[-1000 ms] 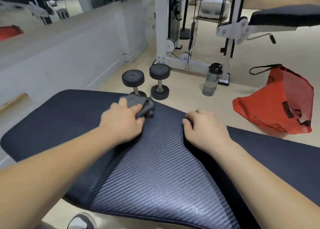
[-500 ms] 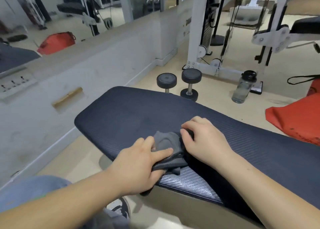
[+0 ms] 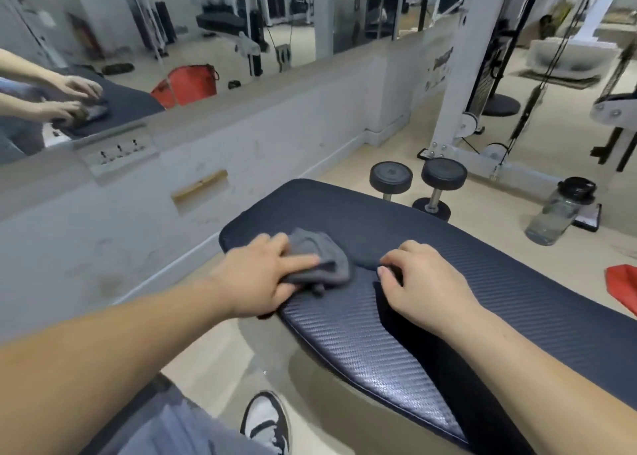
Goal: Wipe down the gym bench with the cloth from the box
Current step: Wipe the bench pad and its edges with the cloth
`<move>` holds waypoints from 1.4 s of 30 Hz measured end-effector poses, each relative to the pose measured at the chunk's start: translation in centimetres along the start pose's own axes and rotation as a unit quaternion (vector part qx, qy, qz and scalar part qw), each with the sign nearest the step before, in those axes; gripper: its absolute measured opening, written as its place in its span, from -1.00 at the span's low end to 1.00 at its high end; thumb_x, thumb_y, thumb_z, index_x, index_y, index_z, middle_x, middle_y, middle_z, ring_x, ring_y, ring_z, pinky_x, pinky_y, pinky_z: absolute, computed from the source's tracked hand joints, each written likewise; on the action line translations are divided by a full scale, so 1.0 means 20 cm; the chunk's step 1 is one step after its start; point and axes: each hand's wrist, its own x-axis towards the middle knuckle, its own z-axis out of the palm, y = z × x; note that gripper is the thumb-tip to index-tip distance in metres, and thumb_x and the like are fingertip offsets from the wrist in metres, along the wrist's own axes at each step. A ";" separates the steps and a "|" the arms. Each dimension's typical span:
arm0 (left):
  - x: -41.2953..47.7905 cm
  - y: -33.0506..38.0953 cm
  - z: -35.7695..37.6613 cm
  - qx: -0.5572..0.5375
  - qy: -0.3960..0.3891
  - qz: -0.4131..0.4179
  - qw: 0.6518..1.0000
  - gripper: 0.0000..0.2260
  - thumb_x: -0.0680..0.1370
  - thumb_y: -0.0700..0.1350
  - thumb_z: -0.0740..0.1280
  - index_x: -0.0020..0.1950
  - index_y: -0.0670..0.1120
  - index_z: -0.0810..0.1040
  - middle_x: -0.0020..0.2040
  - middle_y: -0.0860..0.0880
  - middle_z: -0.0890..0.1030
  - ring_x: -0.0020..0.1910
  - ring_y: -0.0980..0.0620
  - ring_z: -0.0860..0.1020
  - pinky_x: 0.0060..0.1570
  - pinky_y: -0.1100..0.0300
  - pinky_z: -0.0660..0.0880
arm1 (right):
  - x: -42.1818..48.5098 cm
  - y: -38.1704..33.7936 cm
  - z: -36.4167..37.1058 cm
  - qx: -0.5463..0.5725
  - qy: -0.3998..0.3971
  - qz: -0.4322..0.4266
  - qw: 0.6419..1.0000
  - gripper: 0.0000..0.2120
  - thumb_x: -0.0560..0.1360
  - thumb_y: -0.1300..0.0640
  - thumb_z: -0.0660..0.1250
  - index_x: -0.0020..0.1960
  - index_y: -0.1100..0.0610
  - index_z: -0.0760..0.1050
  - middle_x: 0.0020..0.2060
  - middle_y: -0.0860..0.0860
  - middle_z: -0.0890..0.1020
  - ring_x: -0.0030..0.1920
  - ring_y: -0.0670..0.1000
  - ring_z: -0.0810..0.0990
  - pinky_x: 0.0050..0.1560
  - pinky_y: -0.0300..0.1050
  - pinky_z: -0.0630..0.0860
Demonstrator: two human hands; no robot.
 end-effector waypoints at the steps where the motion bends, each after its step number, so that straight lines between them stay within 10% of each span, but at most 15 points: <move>1: 0.06 -0.07 0.01 -0.016 0.011 -0.084 0.996 -0.53 0.61 0.23 0.16 0.53 0.39 0.24 0.28 -0.02 0.38 0.28 -0.12 0.38 0.24 -0.05 0.47 | 0.03 0.00 0.00 0.005 0.006 0.000 1.000 -0.73 0.63 -0.11 0.20 0.20 -0.08 0.61 0.12 -0.13 0.56 0.25 0.00 0.48 0.12 0.02 0.55; 4: 0.19 -0.04 0.03 -0.023 0.017 -0.229 0.973 -0.56 0.61 0.20 0.14 0.50 0.23 0.33 0.33 -0.14 0.36 0.33 -0.24 0.37 0.26 -0.13 0.47 | 0.13 0.03 -0.01 0.012 0.000 0.008 1.000 -0.70 0.63 -0.12 0.21 0.26 -0.08 0.59 0.17 -0.13 0.55 0.28 -0.01 0.47 0.15 0.06 0.56; 11: 0.23 -0.25 -0.02 -0.028 0.006 0.118 0.993 -0.51 0.57 0.26 0.20 0.51 0.46 0.23 0.12 0.08 0.35 0.15 0.02 0.43 0.07 0.14 0.41 | 0.36 0.09 0.04 0.019 -0.011 -0.017 1.000 -0.71 0.63 -0.11 0.22 0.25 -0.08 0.59 0.17 -0.16 0.54 0.29 -0.03 0.48 0.21 0.09 0.55; 16: 0.60 -0.25 0.01 -0.032 0.048 -0.200 0.978 -0.61 0.61 0.24 0.11 0.45 0.34 0.35 0.29 -0.10 0.39 0.30 -0.23 0.45 0.16 -0.08 0.48 | 0.46 0.17 0.01 -0.068 0.009 0.044 0.997 -0.67 0.63 -0.14 0.17 0.26 -0.06 0.58 0.24 -0.03 0.55 0.31 0.10 0.48 0.21 0.06 0.53; 23: 0.94 -0.03 -0.03 -0.063 0.019 -0.206 0.976 -0.54 0.61 0.20 0.13 0.53 0.29 0.31 0.44 -0.15 0.32 0.40 -0.26 0.39 0.22 -0.06 0.44 | 0.51 0.30 -0.02 -0.133 -0.029 0.174 0.975 -0.53 0.66 -0.18 -0.06 0.17 0.02 0.54 0.18 0.14 0.60 0.23 0.24 0.54 0.10 0.06 0.46; 31: 0.71 0.71 0.00 -0.045 0.018 0.085 0.995 -0.54 0.61 0.21 0.14 0.53 0.25 0.26 0.32 -0.12 0.34 0.24 -0.20 0.37 0.02 -0.06 0.44 | 0.46 0.40 -0.13 -0.029 -0.015 0.222 0.974 -0.57 0.71 -0.12 -0.06 0.41 0.02 0.40 0.35 0.21 0.58 0.33 0.29 0.52 0.20 0.09 0.41; 36: 0.55 0.44 -0.03 -0.075 -0.002 0.281 0.957 -0.52 0.54 0.25 0.21 0.47 0.41 0.31 0.11 0.06 0.37 0.09 0.01 0.41 0.04 0.09 0.45 | 0.43 0.37 -0.11 -0.055 -0.032 0.192 0.979 -0.57 0.70 -0.14 -0.11 0.19 0.04 0.46 0.29 0.18 0.61 0.29 0.27 0.55 0.17 0.08 0.42; 42: 0.77 -0.18 0.00 -0.059 0.036 -0.046 0.997 -0.51 0.54 0.31 0.18 0.49 0.40 0.32 0.26 0.01 0.34 0.33 -0.10 0.43 0.37 0.00 0.40 | 0.47 0.35 -0.10 -0.108 -0.032 0.180 0.977 -0.63 0.65 -0.18 -0.03 -0.05 -0.03 0.45 0.14 0.05 0.64 0.13 0.18 0.57 -0.03 -0.02 0.39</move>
